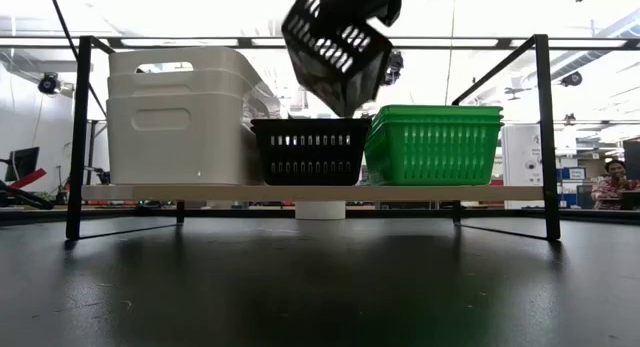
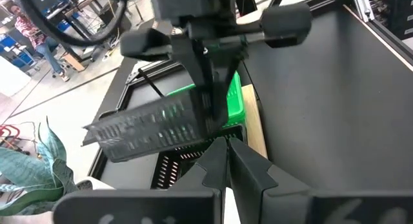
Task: Stack baskets on shelf by color
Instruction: Stack the black bin on the top of the other black bins on the shelf
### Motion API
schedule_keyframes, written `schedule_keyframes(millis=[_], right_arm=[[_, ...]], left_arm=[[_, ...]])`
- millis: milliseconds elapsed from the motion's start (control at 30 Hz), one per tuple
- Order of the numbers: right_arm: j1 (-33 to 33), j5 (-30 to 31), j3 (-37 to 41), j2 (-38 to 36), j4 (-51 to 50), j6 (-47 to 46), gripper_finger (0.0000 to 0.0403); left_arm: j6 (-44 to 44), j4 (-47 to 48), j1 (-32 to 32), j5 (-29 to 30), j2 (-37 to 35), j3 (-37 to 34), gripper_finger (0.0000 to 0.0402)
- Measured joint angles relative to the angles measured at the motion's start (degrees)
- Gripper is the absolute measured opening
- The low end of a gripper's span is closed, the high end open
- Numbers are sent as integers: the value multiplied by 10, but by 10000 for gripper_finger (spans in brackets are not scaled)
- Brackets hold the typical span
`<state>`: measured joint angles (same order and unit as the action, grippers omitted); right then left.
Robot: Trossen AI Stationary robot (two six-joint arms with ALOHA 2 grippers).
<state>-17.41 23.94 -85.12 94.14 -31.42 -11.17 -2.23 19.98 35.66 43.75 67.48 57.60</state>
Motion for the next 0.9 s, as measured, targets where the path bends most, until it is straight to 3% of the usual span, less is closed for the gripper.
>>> schedule_keyframes(millis=[900], right_arm=[[6,1,4,25,4,19,8]], left_arm=[[0,1,0,0,0,0,1]])
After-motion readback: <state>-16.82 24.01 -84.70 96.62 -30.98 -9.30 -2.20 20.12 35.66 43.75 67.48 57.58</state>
